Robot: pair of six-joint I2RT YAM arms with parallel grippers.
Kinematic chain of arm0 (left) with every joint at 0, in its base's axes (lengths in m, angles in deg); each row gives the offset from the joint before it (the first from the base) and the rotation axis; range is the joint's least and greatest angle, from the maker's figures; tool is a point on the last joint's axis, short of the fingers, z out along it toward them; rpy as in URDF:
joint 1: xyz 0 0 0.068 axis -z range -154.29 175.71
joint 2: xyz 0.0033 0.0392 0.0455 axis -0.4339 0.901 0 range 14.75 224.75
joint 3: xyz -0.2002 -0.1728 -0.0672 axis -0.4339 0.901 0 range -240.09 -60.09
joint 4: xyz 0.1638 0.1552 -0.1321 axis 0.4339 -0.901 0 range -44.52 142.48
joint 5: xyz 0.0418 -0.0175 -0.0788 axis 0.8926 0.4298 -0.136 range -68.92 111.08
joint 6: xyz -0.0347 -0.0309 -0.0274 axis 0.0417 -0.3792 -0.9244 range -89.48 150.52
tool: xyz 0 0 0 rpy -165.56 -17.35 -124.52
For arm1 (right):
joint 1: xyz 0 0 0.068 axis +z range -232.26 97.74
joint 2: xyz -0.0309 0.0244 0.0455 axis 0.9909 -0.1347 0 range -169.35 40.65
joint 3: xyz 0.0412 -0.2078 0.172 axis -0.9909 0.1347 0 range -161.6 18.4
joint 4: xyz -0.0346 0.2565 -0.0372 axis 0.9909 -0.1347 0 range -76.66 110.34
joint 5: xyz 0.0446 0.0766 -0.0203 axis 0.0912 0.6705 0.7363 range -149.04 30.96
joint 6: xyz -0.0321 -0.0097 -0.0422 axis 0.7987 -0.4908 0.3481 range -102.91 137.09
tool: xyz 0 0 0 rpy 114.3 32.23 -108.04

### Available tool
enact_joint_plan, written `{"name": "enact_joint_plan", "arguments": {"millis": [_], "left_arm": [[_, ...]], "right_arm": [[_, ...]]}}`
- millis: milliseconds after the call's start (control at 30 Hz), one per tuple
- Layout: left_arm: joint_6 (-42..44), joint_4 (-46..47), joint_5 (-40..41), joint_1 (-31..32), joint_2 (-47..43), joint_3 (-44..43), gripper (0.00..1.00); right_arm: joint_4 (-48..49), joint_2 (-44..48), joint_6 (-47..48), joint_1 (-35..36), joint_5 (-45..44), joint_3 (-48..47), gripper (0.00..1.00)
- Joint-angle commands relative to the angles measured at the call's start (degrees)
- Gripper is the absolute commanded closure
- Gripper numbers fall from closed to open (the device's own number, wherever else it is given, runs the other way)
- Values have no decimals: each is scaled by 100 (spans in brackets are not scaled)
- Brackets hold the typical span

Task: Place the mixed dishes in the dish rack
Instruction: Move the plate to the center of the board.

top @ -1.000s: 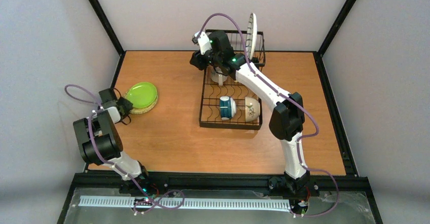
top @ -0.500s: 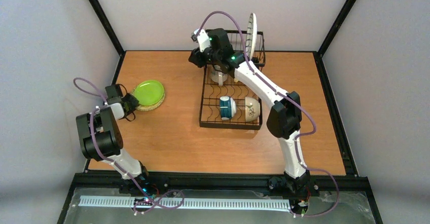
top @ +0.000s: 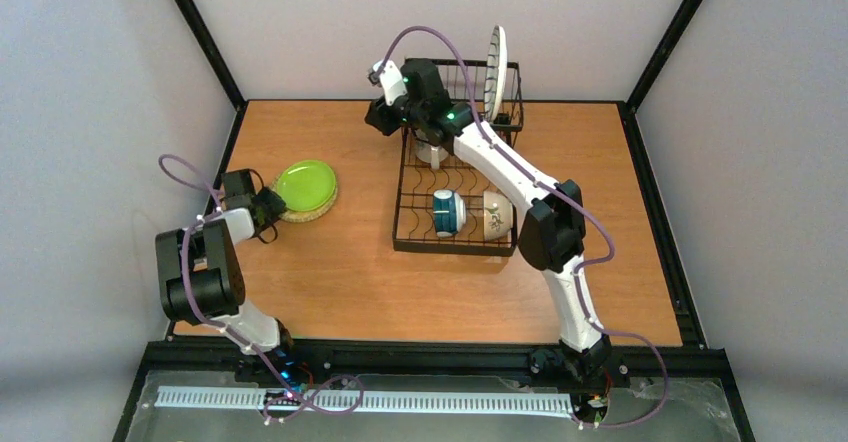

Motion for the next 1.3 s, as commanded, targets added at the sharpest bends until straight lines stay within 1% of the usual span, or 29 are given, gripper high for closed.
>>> {"name": "enact_joint_plan", "arguments": {"millis": [0, 300, 533, 667, 867, 1067, 1133, 1267], "left_arm": [[-12, -759, 258, 52, -60, 442, 54], [-52, -836, 348, 52, -504, 934, 55], [1, -917, 340, 52, -751, 979, 55], [-68, -938, 342, 52, -976, 941, 54], [-67, -1019, 413, 52, -1265, 877, 54], [-86, -1051, 353, 52, -1423, 794, 53], [-86, -1103, 347, 52, -1468, 723, 53], [-92, -1208, 337, 52, -1591, 618, 52]], "right_arm": [[-437, -409, 63, 92, -86, -115, 22], [-530, -876, 41, 362, -14, -393, 21], [-662, -1290, 4, 534, 14, -686, 21], [-690, -1380, 80, 660, -117, -766, 21], [-637, -1178, 338, 852, -716, -752, 21], [-621, -810, 428, 859, -1377, -599, 21], [-561, -656, 445, 862, -1390, -479, 21], [-671, -601, 421, 867, -1171, -554, 21]]}}
